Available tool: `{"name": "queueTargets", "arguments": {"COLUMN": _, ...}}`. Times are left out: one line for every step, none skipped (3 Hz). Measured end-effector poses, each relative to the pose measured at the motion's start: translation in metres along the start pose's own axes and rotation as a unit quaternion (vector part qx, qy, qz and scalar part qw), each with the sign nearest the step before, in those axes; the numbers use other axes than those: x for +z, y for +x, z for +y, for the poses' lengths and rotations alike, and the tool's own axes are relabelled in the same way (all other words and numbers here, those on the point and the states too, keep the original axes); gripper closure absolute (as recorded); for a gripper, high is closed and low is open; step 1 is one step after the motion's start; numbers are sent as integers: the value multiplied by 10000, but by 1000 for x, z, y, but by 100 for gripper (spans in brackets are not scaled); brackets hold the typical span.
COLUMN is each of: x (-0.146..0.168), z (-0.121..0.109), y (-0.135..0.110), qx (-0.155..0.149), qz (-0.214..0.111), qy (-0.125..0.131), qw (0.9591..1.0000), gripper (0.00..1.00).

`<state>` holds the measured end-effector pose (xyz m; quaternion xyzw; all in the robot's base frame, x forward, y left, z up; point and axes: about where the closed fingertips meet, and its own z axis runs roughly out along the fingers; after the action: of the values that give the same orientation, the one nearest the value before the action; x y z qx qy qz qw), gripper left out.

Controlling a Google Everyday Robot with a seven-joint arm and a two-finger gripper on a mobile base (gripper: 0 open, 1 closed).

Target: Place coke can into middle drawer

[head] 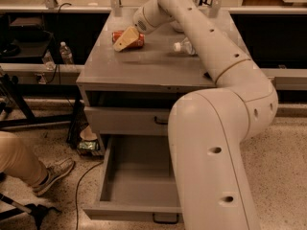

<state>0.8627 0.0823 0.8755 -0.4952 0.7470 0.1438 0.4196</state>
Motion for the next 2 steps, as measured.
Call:
{"name": "queueTargets", "arguments": {"x": 7, "z": 4, "y": 2, "qx": -11, "qz": 9, "qy": -114, "qw": 9999, "gripper": 2}}
{"name": "queueTargets", "arguments": {"x": 13, "z": 9, "y": 8, "qx": 15, "qz": 25, "qy": -282, "qw": 9996, "gripper": 28}}
